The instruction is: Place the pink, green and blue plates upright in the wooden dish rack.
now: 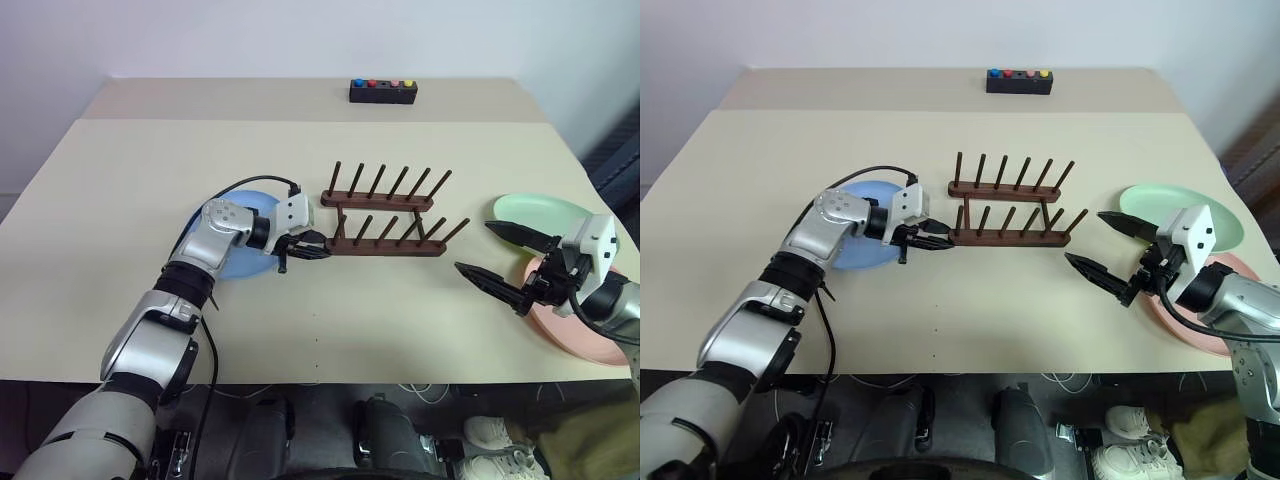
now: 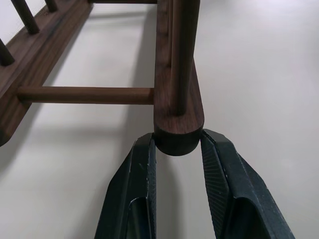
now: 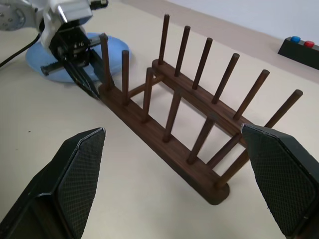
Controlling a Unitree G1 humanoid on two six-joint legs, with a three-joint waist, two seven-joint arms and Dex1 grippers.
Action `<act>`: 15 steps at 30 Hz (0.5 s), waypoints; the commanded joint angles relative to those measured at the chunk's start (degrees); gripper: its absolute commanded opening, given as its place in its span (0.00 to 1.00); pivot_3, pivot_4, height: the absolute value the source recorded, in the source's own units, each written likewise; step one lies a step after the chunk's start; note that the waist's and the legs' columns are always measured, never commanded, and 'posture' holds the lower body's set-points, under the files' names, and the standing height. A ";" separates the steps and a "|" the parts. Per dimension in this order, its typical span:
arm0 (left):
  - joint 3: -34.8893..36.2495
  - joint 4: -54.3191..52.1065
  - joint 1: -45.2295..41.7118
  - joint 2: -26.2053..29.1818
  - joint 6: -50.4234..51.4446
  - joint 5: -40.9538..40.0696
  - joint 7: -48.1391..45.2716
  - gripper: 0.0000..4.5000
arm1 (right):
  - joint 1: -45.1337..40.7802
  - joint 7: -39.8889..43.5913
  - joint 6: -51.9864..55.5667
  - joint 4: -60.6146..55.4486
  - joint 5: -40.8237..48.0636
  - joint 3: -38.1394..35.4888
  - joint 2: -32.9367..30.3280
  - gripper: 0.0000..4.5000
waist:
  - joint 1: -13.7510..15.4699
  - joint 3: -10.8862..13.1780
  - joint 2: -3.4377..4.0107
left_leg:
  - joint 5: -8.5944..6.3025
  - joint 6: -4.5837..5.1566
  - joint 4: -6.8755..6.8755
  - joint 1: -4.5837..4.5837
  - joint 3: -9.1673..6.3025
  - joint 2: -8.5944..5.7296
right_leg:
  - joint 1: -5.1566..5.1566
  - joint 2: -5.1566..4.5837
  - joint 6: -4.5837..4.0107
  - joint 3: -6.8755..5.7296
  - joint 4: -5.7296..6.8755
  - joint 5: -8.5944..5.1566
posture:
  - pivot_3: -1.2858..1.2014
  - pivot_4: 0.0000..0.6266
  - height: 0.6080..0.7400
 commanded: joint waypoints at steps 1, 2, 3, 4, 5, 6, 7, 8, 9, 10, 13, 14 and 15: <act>1.82 -1.46 0.14 -0.21 -0.27 0.24 1.24 0.15 | -0.98 -0.32 -0.80 -1.22 0.00 -1.25 -0.15 1.00 | -0.05 0.00 0.00 | -0.01 0.01 0.00 0.00 0.00 0.00 | 0.00 0.00 0.00 0.00 0.00 0.00 | 0.52 0.24 1.00; 1.73 -1.78 0.44 -0.42 0.15 0.25 1.33 0.15 | -1.17 -0.39 -0.89 -1.20 -0.18 -1.09 -0.14 1.00 | -0.05 0.00 0.00 | -0.01 0.02 0.00 0.00 0.00 0.00 | 0.00 0.00 0.00 0.00 0.00 0.00 | 0.52 0.24 1.00; 1.73 -1.94 0.68 -0.64 0.69 0.13 1.29 0.15 | -1.43 -0.54 -0.94 -1.22 -0.31 -0.90 -0.05 1.00 | -0.03 0.00 0.00 | -0.01 0.02 0.00 0.00 0.00 0.00 | 0.00 0.00 0.00 0.00 0.00 0.00 | 0.52 0.24 1.00; 1.74 -1.96 0.85 -0.80 0.84 0.13 1.34 0.15 | -1.66 -0.65 -0.98 -1.25 -0.45 -0.75 0.03 1.00 | -0.03 0.00 0.01 | -0.01 0.02 0.00 0.00 0.00 0.00 | 0.00 0.00 0.00 0.00 0.00 0.00 | 0.52 0.24 1.00; 1.75 -2.02 0.98 -0.88 0.85 0.04 1.09 0.15 | -1.81 -0.72 -0.97 -1.30 -0.55 -0.64 0.10 1.00 | -0.02 0.00 0.01 | -0.01 0.02 0.01 0.00 0.00 0.00 | 0.00 0.00 0.00 0.00 0.00 0.00 | 0.52 0.24 1.00; 1.75 -2.12 1.02 -0.95 1.03 -0.18 0.54 0.15 | -1.98 -0.78 -0.89 -1.33 -0.53 -0.54 0.14 1.00 | 0.00 0.00 0.00 | -0.01 0.02 0.01 0.00 0.00 0.00 | 0.01 0.00 0.00 0.00 0.00 0.00 | 0.52 0.24 1.00; 2.04 -2.13 0.81 -1.20 2.66 -1.04 -0.50 0.15 | -2.14 -0.84 -0.87 -1.32 -0.58 -0.42 0.15 1.00 | 0.03 0.00 0.00 | -0.01 0.02 0.02 0.00 0.00 0.00 | 0.01 0.00 0.01 0.00 0.00 0.00 | 0.52 0.24 1.00; 2.25 -1.71 0.45 -1.43 2.41 -0.93 -0.08 0.26 | -2.29 -0.85 -0.86 -1.26 -0.58 -0.34 0.13 1.00 | 0.03 0.00 0.00 | -0.01 0.02 0.02 0.00 0.00 0.00 | 0.01 0.00 0.01 0.00 0.00 0.00 | 0.52 0.24 1.00; 2.33 -1.18 0.10 -1.57 2.31 -0.80 -0.29 0.38 | -2.51 -0.88 -0.87 -1.11 -0.59 -0.24 0.14 1.00 | 0.03 0.00 0.00 | -0.01 0.02 0.02 0.00 0.00 0.00 | 0.01 0.00 0.01 0.00 0.00 0.00 | 0.52 0.24 1.00; 2.28 -0.94 -0.11 -1.48 2.51 -0.76 -1.20 0.46 | -2.70 -0.90 -0.95 -0.95 -0.71 -0.11 0.15 1.00 | 0.02 0.00 0.00 | -0.01 0.02 0.02 0.00 0.00 0.00 | 0.01 0.00 0.01 0.00 0.00 0.00 | 0.52 0.24 1.00; 3.01 -0.90 -0.45 -1.35 2.17 -0.35 -0.99 0.80 | -3.20 -0.96 -1.07 -0.65 -0.96 0.23 0.22 1.00 | -0.04 -0.01 0.01 | -0.01 0.02 0.02 0.00 0.01 0.00 | 0.01 0.00 0.01 0.00 0.01 0.00 | 0.52 0.24 1.00; 3.20 -0.79 -0.55 -1.36 1.80 -0.12 -0.52 0.91 | -3.31 -0.96 -1.05 -0.62 -1.01 0.28 0.25 1.00 | -0.03 -0.01 0.01 | -0.02 0.02 0.02 0.00 0.00 0.00 | 0.01 0.01 0.01 0.00 0.01 0.00 | 0.52 0.24 1.00; 3.60 -0.82 -0.75 -1.33 2.33 -0.44 -0.54 0.99 | -3.41 -0.94 -1.03 -0.61 -1.05 0.33 0.29 1.00 | -0.02 -0.01 0.01 | -0.02 0.03 0.02 0.00 0.00 0.00 | 0.01 0.01 0.01 0.00 0.01 0.00 | 0.52 0.24 1.00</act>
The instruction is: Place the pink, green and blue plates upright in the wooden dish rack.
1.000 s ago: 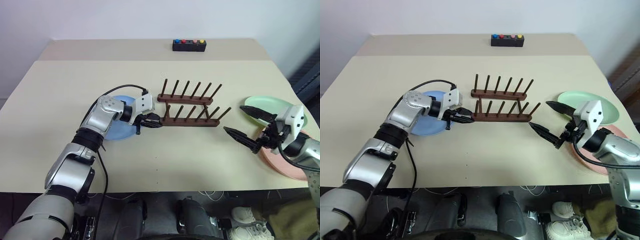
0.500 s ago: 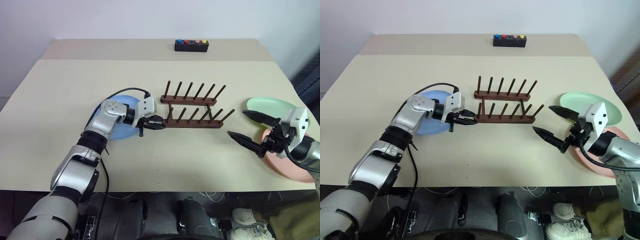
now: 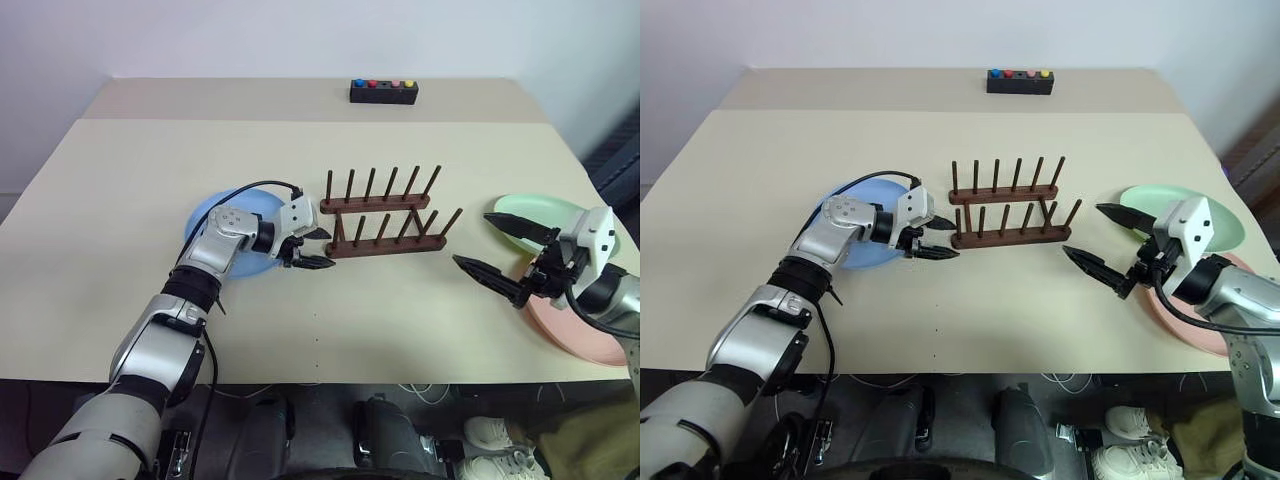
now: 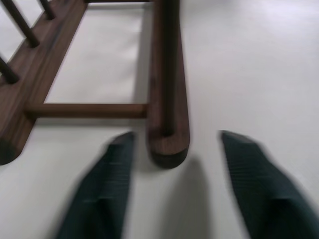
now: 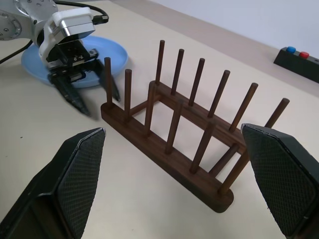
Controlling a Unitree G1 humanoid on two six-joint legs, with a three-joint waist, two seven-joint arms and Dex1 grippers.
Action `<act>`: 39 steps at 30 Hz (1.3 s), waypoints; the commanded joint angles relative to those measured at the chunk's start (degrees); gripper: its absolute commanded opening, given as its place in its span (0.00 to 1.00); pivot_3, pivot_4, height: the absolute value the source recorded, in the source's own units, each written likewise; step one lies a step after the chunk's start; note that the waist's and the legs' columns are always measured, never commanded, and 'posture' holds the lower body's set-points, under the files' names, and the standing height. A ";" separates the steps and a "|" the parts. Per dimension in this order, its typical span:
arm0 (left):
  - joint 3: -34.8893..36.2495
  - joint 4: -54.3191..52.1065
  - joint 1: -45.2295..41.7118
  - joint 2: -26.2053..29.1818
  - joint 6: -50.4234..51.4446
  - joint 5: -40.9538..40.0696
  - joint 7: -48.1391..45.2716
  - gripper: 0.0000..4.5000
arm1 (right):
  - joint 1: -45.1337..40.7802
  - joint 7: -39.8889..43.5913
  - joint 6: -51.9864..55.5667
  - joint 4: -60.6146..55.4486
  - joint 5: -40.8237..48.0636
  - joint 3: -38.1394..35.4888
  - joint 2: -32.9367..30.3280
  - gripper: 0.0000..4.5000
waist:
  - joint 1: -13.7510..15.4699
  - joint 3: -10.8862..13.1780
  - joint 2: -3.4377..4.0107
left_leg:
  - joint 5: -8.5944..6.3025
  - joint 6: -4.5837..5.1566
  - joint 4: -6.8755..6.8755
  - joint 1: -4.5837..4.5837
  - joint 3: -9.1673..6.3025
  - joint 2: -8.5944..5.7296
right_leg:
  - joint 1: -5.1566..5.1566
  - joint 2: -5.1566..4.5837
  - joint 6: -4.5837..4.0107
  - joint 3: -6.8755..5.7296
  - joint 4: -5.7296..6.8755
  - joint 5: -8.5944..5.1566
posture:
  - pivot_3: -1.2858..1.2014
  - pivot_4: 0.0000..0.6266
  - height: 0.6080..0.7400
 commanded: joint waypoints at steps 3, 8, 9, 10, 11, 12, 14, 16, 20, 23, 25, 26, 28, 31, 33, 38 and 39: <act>3.61 -0.23 -2.32 0.23 -0.94 -0.62 2.44 0.99 | -1.23 -0.10 -1.02 -0.43 -0.20 -0.30 0.50 1.00 | 0.02 0.00 0.00 | 0.00 0.00 0.01 0.00 0.00 0.00 | 0.00 0.00 0.00 0.00 0.00 0.00 | 0.52 0.24 1.00; 6.27 -4.03 -3.08 1.59 2.15 -2.98 1.58 0.99 | -1.81 -0.14 -0.99 -0.20 -0.40 0.13 0.77 1.00 | -0.03 0.00 0.00 | 0.00 0.00 0.01 0.00 0.00 0.00 | 0.00 0.00 0.01 0.00 0.00 0.00 | 0.52 0.24 1.00; 7.27 -5.70 -3.33 1.90 4.55 -4.28 1.12 0.99 | -1.97 -0.17 -0.97 -0.09 -0.36 0.18 0.82 1.00 | -0.06 0.01 -0.01 | 0.00 0.00 0.01 0.00 0.01 0.00 | 0.00 0.00 0.01 0.00 0.00 0.00 | 0.52 0.24 1.00; 8.07 -7.18 -3.52 2.23 6.25 -5.24 0.90 0.99 | -2.14 -0.22 -0.96 0.05 -0.36 0.25 0.85 1.00 | -0.07 0.00 -0.01 | 0.00 0.00 0.01 0.00 0.01 0.00 | 0.00 0.00 0.01 0.00 0.00 0.00 | 0.52 0.24 1.00; 8.85 -8.55 -3.85 2.71 7.84 -5.98 0.99 0.99 | -2.43 -0.35 -0.90 0.22 -0.26 0.35 0.98 1.00 | -0.07 0.00 -0.01 | 0.00 0.00 0.01 0.00 0.00 0.01 | 0.00 0.00 0.01 0.00 0.01 0.00 | 0.52 0.24 1.00; 9.57 -9.84 -4.26 3.28 9.42 -6.47 1.38 0.99 | -2.77 -0.45 -0.81 0.38 -0.12 0.52 1.14 1.00 | -0.08 0.00 -0.01 | 0.00 0.00 0.01 0.00 0.00 0.01 | 0.00 0.00 0.01 0.00 0.02 0.00 | 0.52 0.24 1.00; 10.32 -11.94 -4.70 4.47 11.36 -6.79 1.99 0.99 | -3.56 -0.69 -0.50 0.72 0.10 0.94 1.50 1.00 | -0.10 0.00 0.00 | 0.00 0.00 0.02 0.00 0.00 0.01 | 0.00 0.00 0.01 0.00 0.02 0.00 | 0.52 0.24 1.00; 10.87 -13.86 -4.78 6.39 14.17 -6.87 2.19 1.00 | -4.36 -0.55 -0.13 1.15 0.73 1.44 2.12 0.94 | -0.09 0.00 0.00 | 0.00 0.00 0.02 0.00 -0.01 0.01 | 0.00 0.01 0.01 0.00 0.01 0.00 | 0.52 0.24 1.00; 12.87 -19.25 -4.00 9.54 20.71 -10.07 1.40 0.70 | -6.44 -1.32 -1.36 2.66 0.18 1.89 3.91 0.59 | -0.22 0.00 0.00 | 0.00 0.00 0.02 0.00 0.00 0.01 | 0.00 0.02 0.01 0.01 0.03 0.00 | 0.52 0.24 1.00; 13.61 -32.37 0.58 12.59 32.75 -18.06 -2.55 0.35 | -6.71 -1.25 -2.48 3.09 -0.35 2.66 5.33 0.25 | -0.31 0.00 0.01 | 0.00 0.00 0.01 0.00 -0.02 0.04 | 0.00 0.02 0.01 0.01 0.02 0.00 | 0.52 0.24 1.00; 12.64 -39.55 4.10 14.13 38.66 -21.96 -3.88 0.13 | -6.64 -1.13 -3.25 3.45 -0.92 3.47 6.11 0.02 | -0.37 0.00 0.02 | -0.01 0.00 -0.02 0.00 -0.01 0.17 | 0.00 0.01 0.01 0.05 -0.01 0.00 | 0.52 0.24 1.00; 12.15 -41.77 5.68 14.15 40.14 -22.74 -3.27 0.01 | -6.62 -1.23 -3.53 3.79 -1.59 4.08 6.35 0.00 | -0.30 -0.01 0.02 | -0.01 0.00 -0.01 0.00 -0.01 0.18 | 0.00 0.01 0.01 0.06 0.00 0.00 | 0.52 0.24 1.00; 11.20 -44.73 8.19 13.61 41.55 -23.21 -1.67 0.00 | -6.67 -1.58 -4.59 4.96 -4.00 5.61 6.38 0.00 | -0.14 -0.01 0.02 | -0.01 0.00 0.05 0.03 -0.01 0.18 | 0.04 0.01 0.00 0.07 0.04 0.00 | 0.52 0.24 1.00; 9.05 -46.75 10.70 12.26 41.58 -21.87 1.61 0.00 | -7.22 -2.43 -5.16 6.81 -6.38 7.09 6.51 0.00 | -0.12 -0.01 0.02 | -0.01 0.00 0.07 0.09 0.01 0.16 | 0.10 0.02 -0.01 0.08 0.03 0.01 | 0.52 0.24 1.00; 6.98 -45.97 11.98 10.35 40.42 -19.36 5.61 0.00 | -7.26 -2.91 -6.53 8.41 -9.68 8.66 5.98 0.00 | -0.02 -0.01 0.02 | -0.01 0.01 0.07 0.09 0.01 0.15 | 0.10 0.02 -0.01 0.08 0.02 0.01 | 0.52 0.24 1.00; 3.70 -44.72 13.19 5.45 41.65 -16.12 13.75 0.00 | -6.13 -3.73 -8.74 10.49 -15.28 11.92 5.92 0.00 | -0.03 -0.01 0.02 | -0.01 0.01 0.07 0.07 0.01 0.03 | 0.08 0.02 0.00 0.08 0.01 0.01 | 0.52 0.24 1.00; 2.95 -45.24 13.71 4.96 42.37 -16.15 14.30 0.00 | -6.07 -4.26 -9.28 10.78 -15.94 12.18 6.41 0.00 | -0.14 -0.01 0.02 | -0.02 0.01 0.06 0.07 0.01 0.03 | 0.07 0.02 0.00 0.08 0.01 0.01 | 0.52 0.24 1.00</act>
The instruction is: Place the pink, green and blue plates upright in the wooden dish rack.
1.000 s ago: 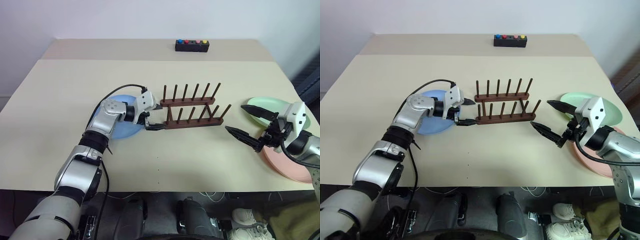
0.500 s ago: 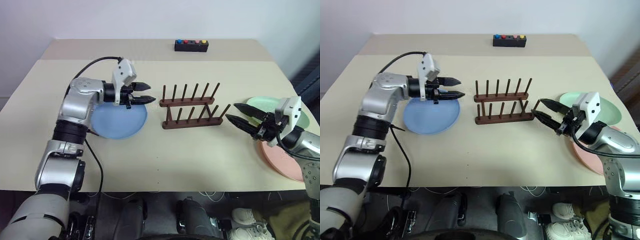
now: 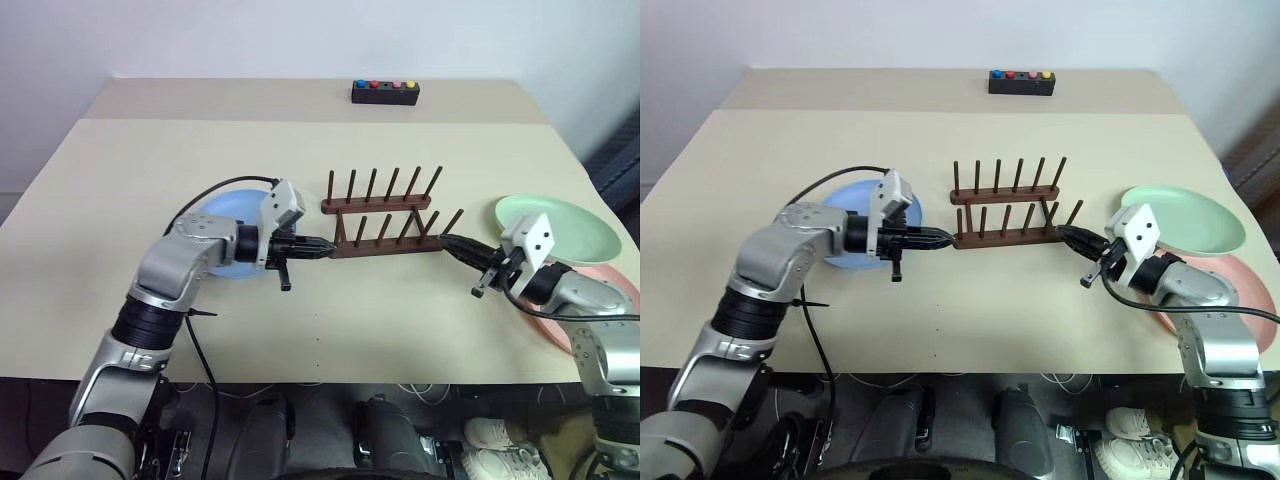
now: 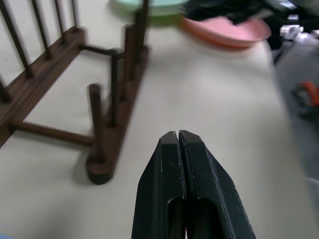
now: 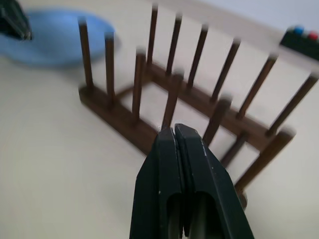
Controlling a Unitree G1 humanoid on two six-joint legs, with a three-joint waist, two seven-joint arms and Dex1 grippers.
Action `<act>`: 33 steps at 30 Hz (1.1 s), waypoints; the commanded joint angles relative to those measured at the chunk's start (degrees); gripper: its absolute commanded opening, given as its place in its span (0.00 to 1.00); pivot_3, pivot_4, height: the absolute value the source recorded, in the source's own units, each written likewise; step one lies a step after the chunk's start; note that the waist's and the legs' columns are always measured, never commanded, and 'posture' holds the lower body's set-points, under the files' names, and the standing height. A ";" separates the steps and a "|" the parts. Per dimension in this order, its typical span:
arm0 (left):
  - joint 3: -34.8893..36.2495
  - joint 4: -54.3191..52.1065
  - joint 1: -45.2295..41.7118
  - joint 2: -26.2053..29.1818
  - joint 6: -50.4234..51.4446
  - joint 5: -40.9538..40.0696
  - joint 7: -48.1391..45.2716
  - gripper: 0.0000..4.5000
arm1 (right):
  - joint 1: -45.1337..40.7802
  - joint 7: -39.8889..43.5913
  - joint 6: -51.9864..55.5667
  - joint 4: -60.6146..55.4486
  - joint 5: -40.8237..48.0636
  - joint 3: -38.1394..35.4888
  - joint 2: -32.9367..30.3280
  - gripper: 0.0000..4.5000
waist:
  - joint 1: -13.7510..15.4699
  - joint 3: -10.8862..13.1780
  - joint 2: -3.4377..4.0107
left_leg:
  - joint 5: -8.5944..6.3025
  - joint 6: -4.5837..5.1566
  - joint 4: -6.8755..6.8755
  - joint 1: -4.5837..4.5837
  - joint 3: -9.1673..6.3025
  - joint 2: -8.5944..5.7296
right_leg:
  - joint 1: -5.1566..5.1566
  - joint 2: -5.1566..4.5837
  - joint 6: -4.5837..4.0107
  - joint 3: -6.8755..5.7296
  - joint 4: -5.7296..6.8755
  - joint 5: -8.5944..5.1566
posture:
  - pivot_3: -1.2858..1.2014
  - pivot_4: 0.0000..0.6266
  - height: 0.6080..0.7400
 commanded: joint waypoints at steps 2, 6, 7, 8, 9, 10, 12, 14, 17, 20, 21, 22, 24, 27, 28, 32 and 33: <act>-3.76 -3.18 2.10 -1.38 1.22 1.80 3.42 0.00 | 0.14 -1.92 -1.78 0.35 -2.32 0.49 0.59 0.00 | -0.23 0.00 0.00 | 0.00 0.00 -0.01 0.00 0.01 0.01 | -0.02 0.01 0.00 0.01 0.02 0.00 | 0.52 0.24 1.00; -7.41 -3.62 2.79 -0.93 0.48 4.62 4.85 0.00 | 0.11 -3.27 -1.58 0.89 -3.57 1.30 1.21 0.00 | -0.18 0.00 0.01 | 0.00 0.00 -0.01 0.01 0.00 0.03 | -0.02 0.01 0.00 0.03 0.02 0.00 | 0.52 0.24 1.00; -8.49 -3.07 2.59 -1.14 -0.11 6.00 5.77 0.00 | 0.01 -4.07 -1.41 0.92 -4.23 2.05 1.75 0.00 | -0.14 -0.01 0.01 | 0.00 0.00 -0.01 0.01 0.00 0.02 | -0.01 0.01 0.00 0.03 0.02 0.00 | 0.52 0.24 1.00; -9.13 -2.67 2.42 -1.34 -0.52 6.90 6.44 0.00 | -0.06 -4.62 -1.28 0.90 -4.68 2.57 2.13 0.00 | -0.13 -0.01 0.01 | 0.00 0.00 0.00 0.02 0.01 0.02 | 0.00 0.01 0.00 0.03 0.01 0.00 | 0.52 0.24 1.00; -9.36 -2.35 2.25 -1.63 -0.69 7.28 6.83 0.00 | -0.15 -5.24 -1.09 0.75 -5.02 3.05 2.66 0.00 | -0.12 -0.01 0.01 | 0.00 0.00 -0.01 0.01 0.00 0.02 | 0.00 0.01 0.00 0.03 0.01 0.00 | 0.52 0.24 1.00; -9.37 -2.12 2.07 -1.92 -0.56 7.44 7.18 0.00 | -0.26 -5.95 -1.11 0.90 -5.40 3.38 3.27 0.00 | -0.11 -0.01 0.01 | 0.00 0.00 -0.01 0.01 0.01 0.02 | 0.00 0.01 0.00 0.03 0.01 0.00 | 0.52 0.24 1.00; -9.00 -1.04 1.48 -2.70 -1.12 8.16 8.29 0.00 | -0.64 -7.37 -1.44 2.16 -6.52 4.08 4.46 0.00 | -0.08 -0.01 0.01 | 0.00 0.00 -0.01 0.01 0.01 0.02 | -0.02 0.01 0.00 0.03 0.02 0.00 | 0.52 0.24 1.00; -8.33 1.06 0.48 -3.79 -2.06 9.11 10.09 0.00 | -1.52 -9.55 -2.11 4.44 -8.35 4.95 5.89 0.00 | -0.03 -0.01 0.01 | 0.00 0.00 0.00 0.01 0.01 0.01 | -0.01 0.01 0.00 0.03 0.01 0.00 | 0.52 0.24 1.00; -7.75 2.81 -0.30 -4.91 -2.99 9.72 11.47 0.00 | -2.89 -11.47 -2.66 6.42 -9.73 5.49 7.19 0.00 | -0.04 -0.01 0.01 | 0.00 0.00 0.00 0.01 0.02 -0.01 | -0.02 0.01 0.00 0.03 0.01 0.00 | 0.52 0.24 1.00; -7.72 3.59 -0.58 -5.38 -3.36 10.08 12.07 0.00 | -4.01 -12.92 -2.02 7.40 -10.42 6.01 8.46 0.00 | -0.11 -0.01 0.02 | 0.00 0.00 -0.02 0.00 0.03 0.00 | -0.04 0.01 0.00 0.03 0.01 0.00 | 0.52 0.24 1.00; -7.66 3.86 -0.63 -5.56 -3.37 10.13 12.37 0.00 | -4.27 -13.44 -2.36 8.03 -11.20 6.55 8.76 0.00 | -0.12 -0.01 0.02 | 0.00 0.00 -0.02 0.00 0.03 0.00 | -0.04 0.01 0.00 0.03 0.01 0.00 | 0.52 0.24 1.00; -7.63 4.06 -0.65 -5.68 -3.40 10.17 12.59 0.00 | -4.41 -13.76 -2.67 8.47 -11.76 6.93 8.93 0.00 | -0.15 -0.01 0.02 | 0.00 0.00 -0.02 0.00 0.03 0.00 | -0.04 0.01 0.00 0.04 0.02 0.00 | 0.52 0.24 1.00; -7.79 4.44 -0.75 -5.54 -3.74 10.54 12.72 0.00 | -4.91 -14.85 -2.68 9.15 -12.60 7.09 9.37 0.00 | -0.15 -0.01 0.02 | 0.00 0.00 -0.02 0.01 0.03 0.00 | -0.04 0.01 0.00 0.03 0.02 0.00 | 0.52 0.24 1.00; -7.18 6.45 -1.35 -6.28 -4.79 11.44 14.20 0.00 | -6.57 -15.90 -2.78 10.20 -12.53 6.54 9.99 0.00 | -0.12 -0.01 0.02 | 0.00 0.00 -0.02 0.00 0.03 0.00 | -0.04 0.01 0.00 0.03 0.02 0.00 | 0.52 0.24 1.00; -6.92 7.37 -1.71 -6.74 -5.24 11.77 14.90 0.00 | -6.94 -15.90 -2.89 10.42 -12.58 6.66 10.02 0.00 | -0.12 -0.01 0.02 | 0.00 0.00 -0.01 0.00 0.05 -0.01 | -0.04 0.01 0.00 0.04 0.02 0.01 | 0.52 0.24 1.00; -6.38 9.79 -2.98 -8.04 -6.52 12.54 16.49 0.00 | -7.21 -15.74 -3.39 10.82 -13.24 7.23 9.64 0.00 | -0.05 -0.01 0.02 | 0.00 0.00 -0.01 0.00 0.05 -0.01 | -0.05 0.01 0.00 0.05 0.02 0.01 | 0.52 0.24 1.00; -6.39 10.27 -3.24 -8.14 -7.22 12.78 16.63 0.00 | -7.22 -15.73 -3.47 10.96 -13.40 7.22 9.56 0.00 | -0.05 -0.01 0.02 | 0.00 0.00 -0.01 0.00 0.05 -0.01 | -0.04 0.01 0.00 0.05 0.01 0.01 | 0.52 0.24 1.00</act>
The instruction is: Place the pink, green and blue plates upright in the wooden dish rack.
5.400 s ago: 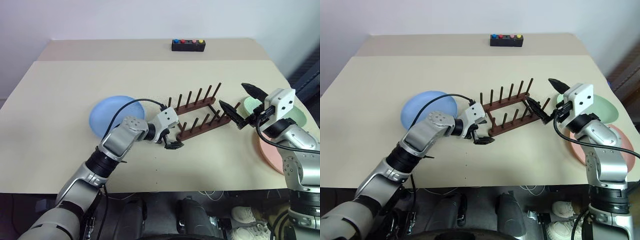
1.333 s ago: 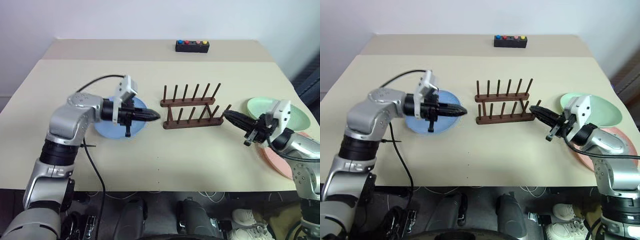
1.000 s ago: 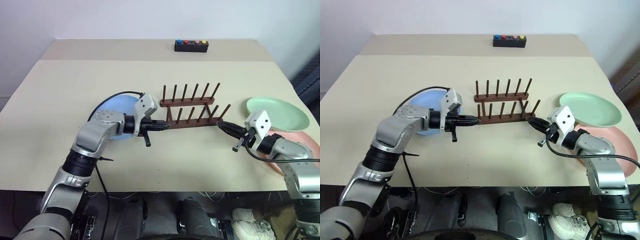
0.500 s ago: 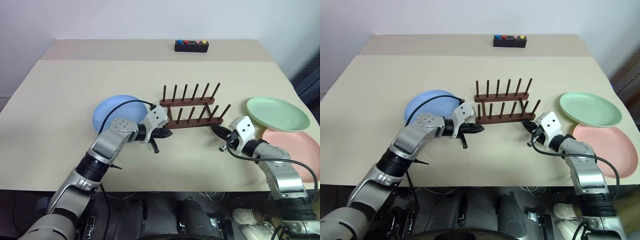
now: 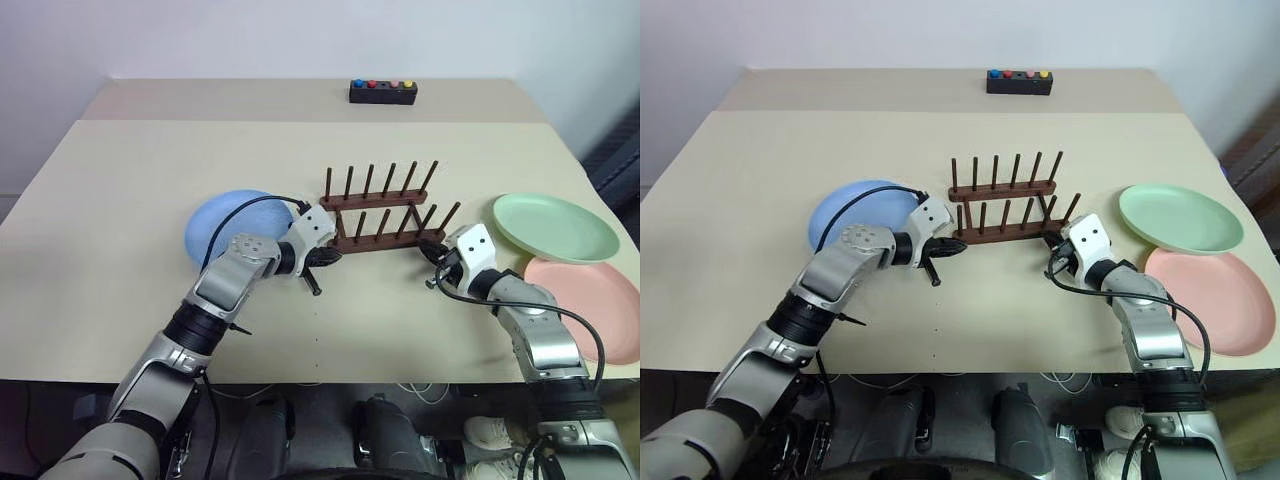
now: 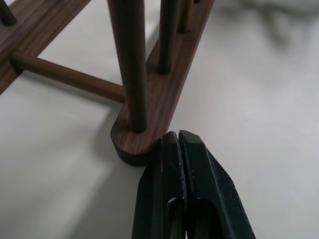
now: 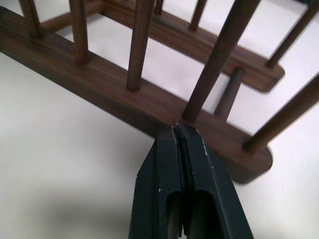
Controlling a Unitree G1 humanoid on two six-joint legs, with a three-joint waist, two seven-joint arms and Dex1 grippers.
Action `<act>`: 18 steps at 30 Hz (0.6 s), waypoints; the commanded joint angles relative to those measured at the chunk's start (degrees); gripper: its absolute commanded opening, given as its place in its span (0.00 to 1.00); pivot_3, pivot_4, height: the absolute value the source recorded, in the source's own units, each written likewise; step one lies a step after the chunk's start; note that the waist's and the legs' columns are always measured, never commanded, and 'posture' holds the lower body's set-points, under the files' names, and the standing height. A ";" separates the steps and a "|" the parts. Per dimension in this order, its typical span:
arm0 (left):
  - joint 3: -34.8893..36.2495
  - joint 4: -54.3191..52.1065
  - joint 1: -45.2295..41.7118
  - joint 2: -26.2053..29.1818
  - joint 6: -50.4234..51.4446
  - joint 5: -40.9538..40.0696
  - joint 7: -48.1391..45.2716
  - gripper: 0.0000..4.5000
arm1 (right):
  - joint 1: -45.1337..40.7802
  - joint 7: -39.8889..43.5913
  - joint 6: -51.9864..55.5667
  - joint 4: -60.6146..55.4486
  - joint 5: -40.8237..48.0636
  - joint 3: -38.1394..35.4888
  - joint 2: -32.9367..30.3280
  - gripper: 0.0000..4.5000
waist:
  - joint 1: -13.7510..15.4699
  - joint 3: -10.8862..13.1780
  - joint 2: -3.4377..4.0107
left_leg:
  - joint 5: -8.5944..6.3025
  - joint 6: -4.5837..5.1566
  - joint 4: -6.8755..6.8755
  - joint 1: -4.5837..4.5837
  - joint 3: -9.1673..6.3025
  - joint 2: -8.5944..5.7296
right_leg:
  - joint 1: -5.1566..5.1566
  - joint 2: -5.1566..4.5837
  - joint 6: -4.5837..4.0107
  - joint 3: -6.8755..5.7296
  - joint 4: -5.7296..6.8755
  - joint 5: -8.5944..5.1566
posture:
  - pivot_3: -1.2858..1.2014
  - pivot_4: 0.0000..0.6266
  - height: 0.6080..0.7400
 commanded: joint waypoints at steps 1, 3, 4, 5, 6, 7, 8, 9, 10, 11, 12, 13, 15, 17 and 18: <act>1.81 0.35 -1.79 -0.63 -2.67 1.02 0.92 0.00 | -0.51 -0.18 -1.21 -0.34 -0.42 -0.53 -0.28 0.00 | 0.01 0.00 0.00 | 0.00 0.00 0.00 -0.01 0.01 0.00 | 0.00 0.00 0.00 0.00 0.00 0.00 | 0.52 0.24 1.00; 2.27 1.15 -1.94 -0.87 -2.58 1.25 1.53 0.00 | -0.62 -0.15 -1.25 -0.35 -0.66 -0.44 -0.29 0.00 | -0.05 0.00 0.00 | 0.00 0.00 0.00 0.00 0.02 -0.01 | 0.00 -0.01 0.00 0.00 -0.01 0.00 | 0.52 0.24 1.00; 2.41 1.51 -2.03 -0.95 -2.78 1.39 1.62 0.00 | -0.71 -0.12 -1.25 -0.41 -0.75 -0.40 -0.31 0.00 | -0.11 0.00 0.00 | 0.00 0.00 0.00 0.00 0.02 0.00 | -0.01 0.00 0.00 0.00 0.00 0.00 | 0.52 0.24 1.00; 2.53 1.86 -2.15 -1.07 -3.02 1.62 1.81 0.00 | -0.74 -0.07 -1.25 -0.50 -0.85 -0.41 -0.41 0.00 | -0.16 0.00 0.00 | 0.00 0.00 0.00 0.00 0.02 0.00 | -0.01 0.00 0.00 0.00 0.01 0.00 | 0.52 0.24 1.00; 2.59 2.08 -2.23 -1.16 -3.27 1.82 1.86 0.00 | -0.75 -0.02 -1.26 -0.56 -0.93 -0.44 -0.47 0.00 | -0.18 0.00 0.00 | 0.00 0.00 0.00 0.00 0.01 0.00 | -0.01 0.01 0.00 0.00 0.02 0.00 | 0.52 0.24 1.00; 2.70 2.51 -2.48 -1.37 -3.54 1.92 1.95 0.00 | -0.79 0.18 -1.26 -0.39 -1.00 -0.47 -0.66 0.00 | -0.18 0.00 0.00 | 0.00 0.00 0.00 0.00 0.01 0.00 | -0.01 0.01 0.00 0.00 0.02 0.00 | 0.52 0.24 1.00; 2.77 2.98 -2.73 -1.59 -3.84 2.02 2.05 0.00 | -0.81 0.36 -1.62 0.17 -1.48 -0.20 -0.95 0.00 | -0.14 0.00 0.00 | 0.00 0.00 0.00 0.00 0.02 0.00 | -0.01 0.01 0.00 0.00 0.02 0.00 | 0.52 0.24 1.00; 2.64 3.39 -3.01 -1.69 -4.31 2.08 1.66 0.00 | -1.09 0.32 -2.12 0.98 -2.08 0.08 -1.13 0.00 | -0.09 0.00 0.00 | 0.00 0.00 0.00 0.00 0.02 0.00 | -0.01 0.01 0.00 0.00 0.02 0.00 | 0.52 0.24 1.00; 2.58 3.66 -3.24 -1.68 -4.64 2.11 1.31 0.00 | -1.33 0.26 -2.40 1.46 -2.51 0.28 -1.22 0.00 | -0.11 0.00 0.00 | 0.00 0.00 0.00 0.00 0.02 0.00 | -0.01 0.01 0.00 0.00 0.01 0.00 | 0.52 0.24 1.00; 2.45 3.64 -3.41 -1.62 -4.79 2.17 1.01 0.00 | -1.80 -0.01 -2.71 2.06 -2.81 0.28 -1.17 0.00 | -0.13 0.00 0.00 | 0.00 0.00 0.00 0.00 0.03 -0.01 | -0.01 0.01 0.01 0.00 0.01 0.00 | 0.52 0.24 1.00; 2.54 3.47 -3.47 -1.77 -4.64 2.10 1.05 0.00 | -2.33 -0.21 -2.44 2.53 -2.54 0.01 -0.88 0.00 | -0.12 0.00 0.00 | 0.00 0.00 0.00 0.00 0.03 -0.01 | -0.01 0.01 0.01 0.00 0.01 0.00 | 0.52 0.24 1.00; 2.70 3.34 -3.47 -1.94 -4.43 2.03 1.21 0.00 | -2.80 -0.40 -2.46 3.21 -2.76 -0.02 -0.77 0.00 | -0.14 0.00 0.00 | 0.00 0.00 0.00 0.00 0.03 0.00 | -0.01 0.01 0.01 0.00 0.01 0.00 | 0.52 0.24 1.00; 2.80 3.17 -3.27 -2.15 -4.33 2.07 1.40 0.00 | -3.25 -0.41 -2.56 4.27 -3.01 0.11 -0.67 0.00 | -0.18 0.00 0.00 | 0.00 0.00 0.00 0.00 0.03 0.00 | -0.01 0.01 0.01 0.00 0.01 0.00 | 0.52 0.24 1.00; 2.80 3.04 -2.96 -2.23 -4.34 2.21 1.47 0.00 | -3.40 -0.18 -2.82 4.63 -2.85 0.10 -0.57 0.00 | -0.19 0.00 0.00 | 0.00 0.00 0.00 0.00 0.03 0.00 | -0.02 0.01 0.01 0.00 0.01 0.00 | 0.52 0.24 1.00; 2.86 3.07 -2.89 -2.28 -4.31 2.24 1.51 0.00 | -3.63 -0.19 -2.97 4.92 -2.92 0.10 -0.53 0.00 | -0.19 0.00 0.00 | 0.00 0.00 0.00 0.00 0.03 0.00 | -0.01 0.01 0.01 0.01 0.01 0.00 | 0.52 0.24 1.00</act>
